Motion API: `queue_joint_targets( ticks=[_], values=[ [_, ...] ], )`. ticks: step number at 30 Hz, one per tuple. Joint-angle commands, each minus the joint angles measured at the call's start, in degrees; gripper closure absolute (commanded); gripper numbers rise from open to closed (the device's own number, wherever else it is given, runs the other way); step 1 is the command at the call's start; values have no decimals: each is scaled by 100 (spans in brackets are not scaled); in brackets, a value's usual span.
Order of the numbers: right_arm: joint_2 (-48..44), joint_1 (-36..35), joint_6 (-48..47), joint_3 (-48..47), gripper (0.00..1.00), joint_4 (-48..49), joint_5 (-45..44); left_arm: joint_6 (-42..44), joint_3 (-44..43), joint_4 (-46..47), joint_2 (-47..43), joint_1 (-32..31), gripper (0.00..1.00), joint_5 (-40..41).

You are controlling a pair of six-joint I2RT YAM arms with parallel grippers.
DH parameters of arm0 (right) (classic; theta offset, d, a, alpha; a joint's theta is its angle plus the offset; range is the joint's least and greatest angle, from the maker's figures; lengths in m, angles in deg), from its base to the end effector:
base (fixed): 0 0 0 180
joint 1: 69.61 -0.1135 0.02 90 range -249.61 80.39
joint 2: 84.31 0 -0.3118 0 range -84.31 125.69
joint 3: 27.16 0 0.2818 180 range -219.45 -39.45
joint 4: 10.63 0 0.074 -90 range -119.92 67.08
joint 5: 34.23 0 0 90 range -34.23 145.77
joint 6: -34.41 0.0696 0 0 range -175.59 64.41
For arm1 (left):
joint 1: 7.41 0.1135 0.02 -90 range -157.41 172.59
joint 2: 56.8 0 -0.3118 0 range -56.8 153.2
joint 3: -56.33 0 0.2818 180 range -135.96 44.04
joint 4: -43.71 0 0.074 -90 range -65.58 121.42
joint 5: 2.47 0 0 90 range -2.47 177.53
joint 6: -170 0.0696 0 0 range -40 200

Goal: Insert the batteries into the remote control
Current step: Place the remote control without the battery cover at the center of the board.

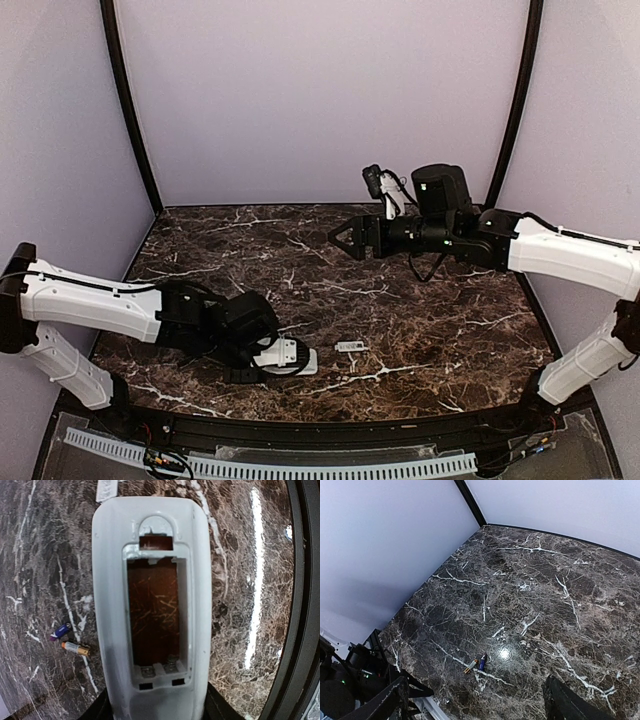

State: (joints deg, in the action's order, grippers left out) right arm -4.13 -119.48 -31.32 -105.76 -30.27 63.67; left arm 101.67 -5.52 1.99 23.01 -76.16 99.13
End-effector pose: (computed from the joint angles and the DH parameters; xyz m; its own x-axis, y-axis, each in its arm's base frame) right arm 0.2387 0.2981 0.3612 -0.5579 -0.0301 -0.8294 -0.6698 0.6064 0.4285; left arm 0.1235 -0.2789 0.2108 0.0328 0.9137 -0.4051 0.9298 0.1208 0.3477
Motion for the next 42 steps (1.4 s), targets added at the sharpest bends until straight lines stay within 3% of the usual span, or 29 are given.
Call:
queue_joint_targets(
  ticks=[1,11,13,14,16,21,28,33,38,42],
  values=[
    [50,21,-81,6,11,35,-17,-96,-319,-745,517,-82,100,-492],
    [17,21,-89,136,11,67,-42,-186,-678,-805,1530,-121,93,-933],
    [24,21,-98,165,11,88,-43,-169,-701,-832,1567,-121,81,-942],
    [30,21,-100,170,11,97,-43,-160,-698,-864,1584,-117,65,-936],
    [36,21,-122,179,11,124,-43,-160,-701,-934,1619,-113,46,-944],
    [39,21,-145,157,10,139,-36,-172,-726,-984,1643,-115,30,-975],
    [205,21,-142,-76,13,-234,-271,-462,-784,-1000,1365,-118,22,-830],
    [784,-25,-32,-564,25,-806,-438,-1014,-849,-767,219,-55,13,-481],
    [1660,-221,144,-1328,40,-1518,-927,-2167,-1137,-780,-700,652,13,-273],
    [2566,-576,162,-2096,43,-1918,-1181,-3364,-854,-591,-1568,1411,13,171]
  ],
)
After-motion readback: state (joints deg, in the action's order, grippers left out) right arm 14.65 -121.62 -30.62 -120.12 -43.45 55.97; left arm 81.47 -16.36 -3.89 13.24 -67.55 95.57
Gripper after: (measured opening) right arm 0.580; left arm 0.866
